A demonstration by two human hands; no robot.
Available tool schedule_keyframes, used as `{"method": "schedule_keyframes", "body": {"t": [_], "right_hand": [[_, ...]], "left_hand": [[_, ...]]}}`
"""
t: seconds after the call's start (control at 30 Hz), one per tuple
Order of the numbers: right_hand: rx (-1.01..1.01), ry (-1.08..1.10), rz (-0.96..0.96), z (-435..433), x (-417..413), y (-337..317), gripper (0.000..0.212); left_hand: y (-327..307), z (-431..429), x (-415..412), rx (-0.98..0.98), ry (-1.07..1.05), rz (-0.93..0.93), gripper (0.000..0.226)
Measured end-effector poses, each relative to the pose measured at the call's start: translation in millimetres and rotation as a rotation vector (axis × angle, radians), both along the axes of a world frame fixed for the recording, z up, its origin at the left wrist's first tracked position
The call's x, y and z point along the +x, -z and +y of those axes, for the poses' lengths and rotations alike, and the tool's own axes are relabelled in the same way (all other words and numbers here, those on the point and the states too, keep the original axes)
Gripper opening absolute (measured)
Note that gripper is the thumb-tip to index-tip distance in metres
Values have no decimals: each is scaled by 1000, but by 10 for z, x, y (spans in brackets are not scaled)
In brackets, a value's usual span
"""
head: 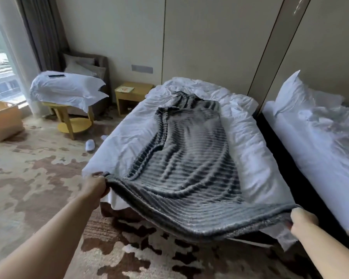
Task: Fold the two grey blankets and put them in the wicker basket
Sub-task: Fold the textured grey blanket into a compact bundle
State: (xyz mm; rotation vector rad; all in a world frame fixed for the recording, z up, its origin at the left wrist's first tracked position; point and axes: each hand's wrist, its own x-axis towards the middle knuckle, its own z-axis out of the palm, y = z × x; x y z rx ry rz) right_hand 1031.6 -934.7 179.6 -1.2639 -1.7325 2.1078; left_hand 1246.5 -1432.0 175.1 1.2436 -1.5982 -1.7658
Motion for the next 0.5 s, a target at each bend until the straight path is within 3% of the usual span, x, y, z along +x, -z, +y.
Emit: {"method": "schedule_keyframes", "body": {"t": [0.1,0.33,0.37,0.43,0.5], "right_hand": [[19,-114,-3,-59,117,-23,40],[-207,-133,145,-54,-39,-156,39],[-202,-123,141,-39,-104,-199,43],[119,-202,77,-58,-197,-259,49],[50,-231,147,-50,-334,-275,50]], "left_hand": [[15,194,-61,31,35,24,24],[-42,199,-248,221,-104,145,24],[-33,135,-293,184,-160,152,28],[-79,68,-357,120,-302,141,36],[-102,24,-509,81,-324,129,35]]}}
